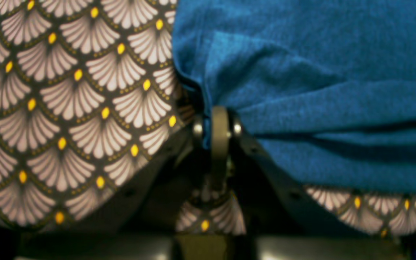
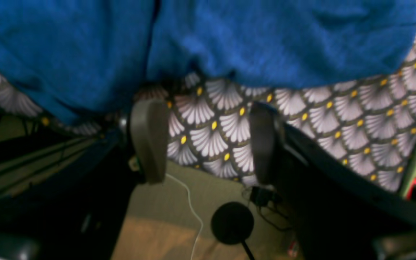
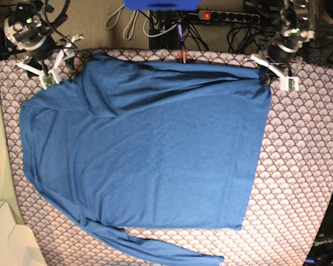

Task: Fold the T-shirt properly
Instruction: 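Lower the right gripper and grasp the collar-edge corner of the shirt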

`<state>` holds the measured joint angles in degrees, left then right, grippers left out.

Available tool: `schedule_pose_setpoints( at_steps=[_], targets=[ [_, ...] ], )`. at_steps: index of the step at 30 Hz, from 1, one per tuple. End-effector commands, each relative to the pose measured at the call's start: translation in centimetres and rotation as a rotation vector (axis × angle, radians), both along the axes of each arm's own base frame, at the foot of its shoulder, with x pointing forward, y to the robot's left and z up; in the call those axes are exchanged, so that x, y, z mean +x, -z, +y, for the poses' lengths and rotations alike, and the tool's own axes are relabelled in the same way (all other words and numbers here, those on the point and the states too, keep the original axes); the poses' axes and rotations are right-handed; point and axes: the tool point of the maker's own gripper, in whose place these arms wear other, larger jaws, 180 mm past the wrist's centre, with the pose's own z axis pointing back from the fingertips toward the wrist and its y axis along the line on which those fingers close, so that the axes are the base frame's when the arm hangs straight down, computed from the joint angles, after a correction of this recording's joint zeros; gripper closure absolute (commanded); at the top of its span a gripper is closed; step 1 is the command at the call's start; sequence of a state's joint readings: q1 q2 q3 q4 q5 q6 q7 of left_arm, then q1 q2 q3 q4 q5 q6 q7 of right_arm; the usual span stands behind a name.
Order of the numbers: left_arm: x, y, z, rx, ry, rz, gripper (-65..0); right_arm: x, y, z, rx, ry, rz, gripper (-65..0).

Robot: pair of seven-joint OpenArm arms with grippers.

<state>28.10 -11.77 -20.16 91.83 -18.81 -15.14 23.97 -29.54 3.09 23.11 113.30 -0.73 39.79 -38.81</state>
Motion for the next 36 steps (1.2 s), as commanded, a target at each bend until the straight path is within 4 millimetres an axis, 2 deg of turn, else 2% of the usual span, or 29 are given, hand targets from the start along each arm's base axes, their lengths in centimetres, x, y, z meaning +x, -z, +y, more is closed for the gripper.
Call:
schedule_pose_setpoints(
  at_steps=[1, 5, 10, 19, 26, 30, 36],
  targets=[
    [0.1, -0.5, 1.0, 0.019, -0.021, -0.016, -0.3, 0.5, -0.8, 0.3, 0.009, -0.005, -0.036, -36.5],
    [0.5, -1.5, 1.9, 0.038, -0.035, -0.041, -0.3, 0.7, -0.9, 0.8, 0.023, 0.001, -0.044, -36.5],
    [0.6, -1.6, 2.0, 0.044, -0.032, -0.042, -0.3, 0.5, -0.7, 1.7, 0.053, 0.016, -0.043, -36.5],
    [1.2, -1.6, 1.6, 0.037, -0.029, -0.051, -0.3, -0.2, 0.0, 5.6, 0.126, -0.049, -0.017, -36.5],
    [1.3, -1.8, 1.7, 0.04, -0.032, -0.056, -0.3, -0.3, 0.3, 6.0, 0.142, -0.041, -0.011, -36.5],
    [1.3, -1.7, 1.5, 0.036, -0.029, -0.055, -0.3, -0.2, 0.3, 7.0, 0.157, -0.065, -0.011, -36.5],
    [1.3, -1.7, 1.6, 0.037, -0.03, -0.055, -0.3, -0.3, 0.9, 7.0, 0.165, -0.061, 0.004, -36.5]
  ],
)
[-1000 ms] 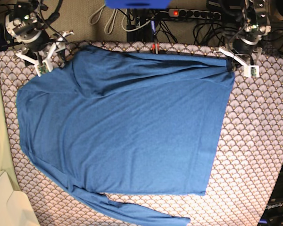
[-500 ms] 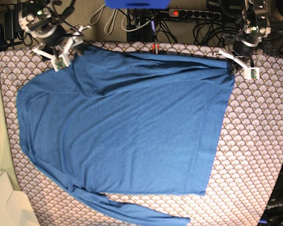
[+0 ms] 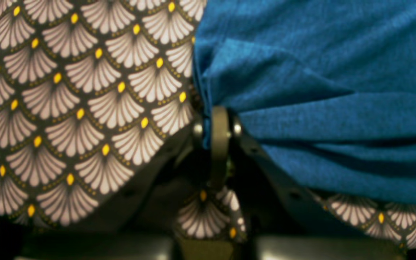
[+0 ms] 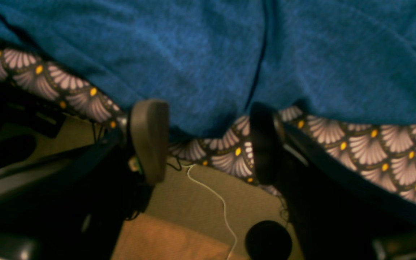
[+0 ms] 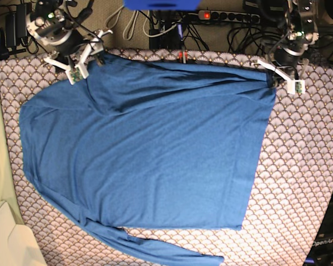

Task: Fold the T-shirt properly
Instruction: 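Lower the right gripper and grasp the collar-edge corner of the shirt, then pull the shirt toward the robot with both grippers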

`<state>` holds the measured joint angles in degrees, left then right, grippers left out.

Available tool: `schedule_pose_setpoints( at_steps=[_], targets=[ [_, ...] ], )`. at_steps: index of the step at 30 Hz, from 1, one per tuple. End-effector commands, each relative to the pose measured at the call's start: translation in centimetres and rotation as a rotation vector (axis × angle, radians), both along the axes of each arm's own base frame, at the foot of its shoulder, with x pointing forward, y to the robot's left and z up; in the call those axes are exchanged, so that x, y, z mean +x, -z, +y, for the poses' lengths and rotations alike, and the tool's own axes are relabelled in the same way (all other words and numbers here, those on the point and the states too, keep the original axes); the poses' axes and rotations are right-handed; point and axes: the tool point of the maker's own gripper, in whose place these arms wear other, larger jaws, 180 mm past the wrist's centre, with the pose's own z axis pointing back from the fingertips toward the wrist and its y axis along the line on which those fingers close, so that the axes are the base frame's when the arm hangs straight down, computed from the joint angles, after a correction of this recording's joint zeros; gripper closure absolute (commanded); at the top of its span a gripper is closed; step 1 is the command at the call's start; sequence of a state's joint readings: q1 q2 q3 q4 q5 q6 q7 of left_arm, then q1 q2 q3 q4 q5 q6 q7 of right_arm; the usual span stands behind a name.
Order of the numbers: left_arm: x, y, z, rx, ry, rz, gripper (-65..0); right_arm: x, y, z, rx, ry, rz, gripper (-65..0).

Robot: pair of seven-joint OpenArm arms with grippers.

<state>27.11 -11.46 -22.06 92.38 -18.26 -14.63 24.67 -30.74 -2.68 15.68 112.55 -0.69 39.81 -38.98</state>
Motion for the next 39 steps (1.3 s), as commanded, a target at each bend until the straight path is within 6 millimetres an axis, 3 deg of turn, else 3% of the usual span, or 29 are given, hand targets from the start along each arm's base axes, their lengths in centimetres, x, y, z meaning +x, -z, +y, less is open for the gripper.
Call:
schedule_pose_setpoints(
  at_steps=[1, 20, 23, 28, 35, 39],
  targets=[
    [0.6, -1.0, 0.4, 0.016, 0.001, -0.038, -0.3, 0.3, -0.4, 0.1, 0.011, -0.003, -0.023, -36.5],
    [0.3, -0.9, 0.5, 0.017, -0.002, -0.033, -0.3, 0.0, 1.8, 0.6, 0.043, -0.005, 0.031, -35.4],
    [0.3, -0.9, 0.5, 0.017, -0.002, -0.033, -0.3, 0.1, 1.7, 0.9, 0.047, -0.016, 0.025, -25.9],
    [0.3, -0.9, 0.5, 0.017, -0.002, -0.031, -0.3, 0.3, 1.5, 0.9, 0.044, -0.019, 0.017, 0.0],
    [-0.1, -1.1, 0.7, 0.022, 0.003, -0.029, -0.3, 0.9, -1.1, 0.2, -0.005, -0.044, -0.051, 0.0],
    [-0.2, -2.3, 0.2, 0.036, 0.024, -0.051, -0.3, 0.9, -1.8, 0.0, -0.014, -0.045, -0.068, 0.0]
  ],
)
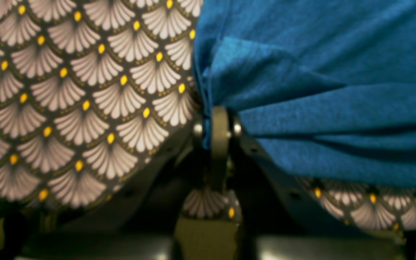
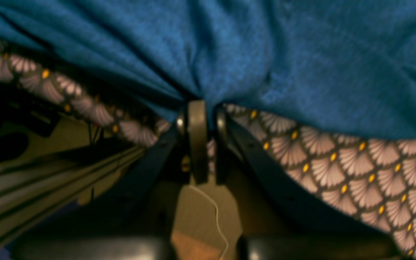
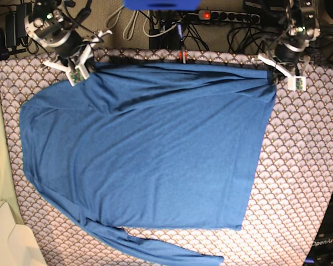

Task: Fold the T-shirt properly
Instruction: 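Pull the shirt toward the robot with both grippers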

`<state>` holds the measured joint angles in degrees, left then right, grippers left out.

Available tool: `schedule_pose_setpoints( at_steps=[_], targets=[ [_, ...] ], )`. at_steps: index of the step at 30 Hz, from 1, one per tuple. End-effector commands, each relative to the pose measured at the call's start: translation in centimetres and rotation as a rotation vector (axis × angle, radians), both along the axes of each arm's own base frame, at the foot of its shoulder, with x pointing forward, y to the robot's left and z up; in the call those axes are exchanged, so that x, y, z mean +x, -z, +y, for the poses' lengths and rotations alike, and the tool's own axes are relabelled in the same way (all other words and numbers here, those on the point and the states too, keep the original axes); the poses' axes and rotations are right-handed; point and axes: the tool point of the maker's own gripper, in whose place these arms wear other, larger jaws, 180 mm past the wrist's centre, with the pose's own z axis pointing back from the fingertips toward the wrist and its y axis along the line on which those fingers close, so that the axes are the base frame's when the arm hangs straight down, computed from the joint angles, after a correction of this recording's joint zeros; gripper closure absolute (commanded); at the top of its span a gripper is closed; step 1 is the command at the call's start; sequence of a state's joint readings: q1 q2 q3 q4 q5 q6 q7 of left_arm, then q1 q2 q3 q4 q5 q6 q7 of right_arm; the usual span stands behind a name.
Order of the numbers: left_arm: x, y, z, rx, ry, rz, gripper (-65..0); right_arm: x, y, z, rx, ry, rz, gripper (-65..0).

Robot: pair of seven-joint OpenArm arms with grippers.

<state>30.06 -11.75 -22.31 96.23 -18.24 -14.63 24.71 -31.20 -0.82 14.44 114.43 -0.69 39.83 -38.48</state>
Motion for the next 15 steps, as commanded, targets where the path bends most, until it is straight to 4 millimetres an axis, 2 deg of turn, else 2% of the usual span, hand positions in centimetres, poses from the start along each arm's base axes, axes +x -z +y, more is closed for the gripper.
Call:
schedule_pose_setpoints(
  at_steps=[1, 9, 12, 15],
  targets=[
    [0.6, -1.3, 0.4, 0.019, 0.006, -0.044, -0.3, 0.5, -0.8, -0.4, 0.001, 0.005, -0.035, 0.0],
    [-0.8, -1.4, 0.5, 0.031, 0.021, -0.023, -0.3, -0.1, -1.0, -4.7, -0.066, 0.114, -0.031, 0.0],
    [-0.9, -2.1, 0.3, 0.039, 0.032, -0.031, -0.3, -0.3, -1.0, -5.3, -0.077, 0.128, -0.025, 0.0],
    [-1.3, -2.6, 1.3, 0.06, 0.013, -0.02, -0.3, -1.0, -0.7, -5.3, -0.079, 0.129, -0.009, 0.0]
  ],
)
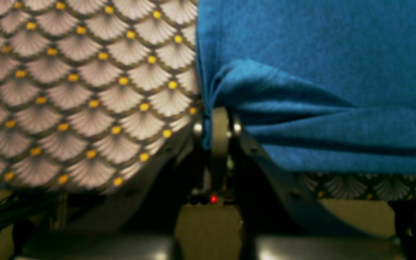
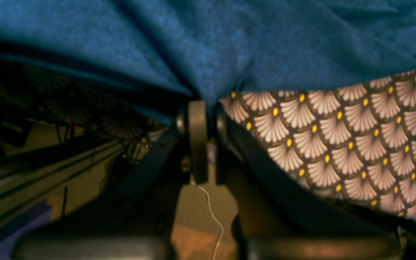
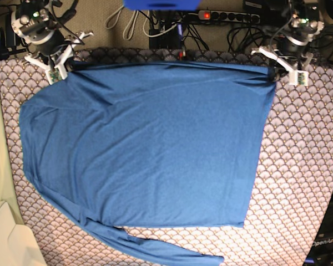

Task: Fold the T-shirt properly
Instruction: 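Pull the shirt toward the robot with both grippers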

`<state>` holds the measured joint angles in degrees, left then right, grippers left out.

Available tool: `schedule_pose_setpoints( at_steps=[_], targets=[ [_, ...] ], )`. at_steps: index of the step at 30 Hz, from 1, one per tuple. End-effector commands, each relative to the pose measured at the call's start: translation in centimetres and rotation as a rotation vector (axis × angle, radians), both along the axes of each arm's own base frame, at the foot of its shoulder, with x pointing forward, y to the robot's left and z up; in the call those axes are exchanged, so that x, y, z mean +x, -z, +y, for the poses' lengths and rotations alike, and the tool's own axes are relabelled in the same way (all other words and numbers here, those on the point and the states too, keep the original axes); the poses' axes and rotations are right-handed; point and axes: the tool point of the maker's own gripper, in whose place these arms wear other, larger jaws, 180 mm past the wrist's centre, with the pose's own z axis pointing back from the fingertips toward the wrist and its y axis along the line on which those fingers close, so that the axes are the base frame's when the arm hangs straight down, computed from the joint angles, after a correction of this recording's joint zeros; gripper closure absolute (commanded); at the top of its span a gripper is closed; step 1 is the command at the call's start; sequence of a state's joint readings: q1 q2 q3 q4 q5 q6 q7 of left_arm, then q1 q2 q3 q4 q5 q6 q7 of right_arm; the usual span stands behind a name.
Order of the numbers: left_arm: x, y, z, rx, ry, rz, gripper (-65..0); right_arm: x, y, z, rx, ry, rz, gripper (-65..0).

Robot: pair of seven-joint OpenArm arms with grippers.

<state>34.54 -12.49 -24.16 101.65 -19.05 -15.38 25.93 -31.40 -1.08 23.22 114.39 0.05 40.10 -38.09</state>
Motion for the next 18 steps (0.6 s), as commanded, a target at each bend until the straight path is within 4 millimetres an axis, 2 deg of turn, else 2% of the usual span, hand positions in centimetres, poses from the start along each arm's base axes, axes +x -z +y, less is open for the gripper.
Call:
schedule_pose_setpoints(
  at_steps=[1, 3, 5, 12, 18],
  targets=[
    [0.1, -0.7, 1.4, 0.039, -0.019, 0.002, -0.3, -0.7, -0.2, -0.2, -0.011, -0.004, 0.002, 0.0],
    [-0.5, -0.5, 2.3, 0.053, -0.037, 0.056, -0.3, -1.3, 0.0, -0.1, -0.01, -0.006, 0.018, 0.0],
    [-0.2, -0.8, 2.7, 0.061, -0.046, 0.065, -0.3, -1.7, 0.2, -0.1, -0.009, -0.007, 0.027, 0.0],
    [0.2, -0.9, 2.5, 0.058, -0.042, 0.068, -0.3, -1.9, 0.1, -0.2, -0.013, -0.004, 0.031, 0.0],
    [0.4, -1.0, 2.5, 0.057, -0.041, 0.062, -0.3, -1.3, -0.1, -0.3, -0.016, -0.006, 0.015, 0.0]
  ],
)
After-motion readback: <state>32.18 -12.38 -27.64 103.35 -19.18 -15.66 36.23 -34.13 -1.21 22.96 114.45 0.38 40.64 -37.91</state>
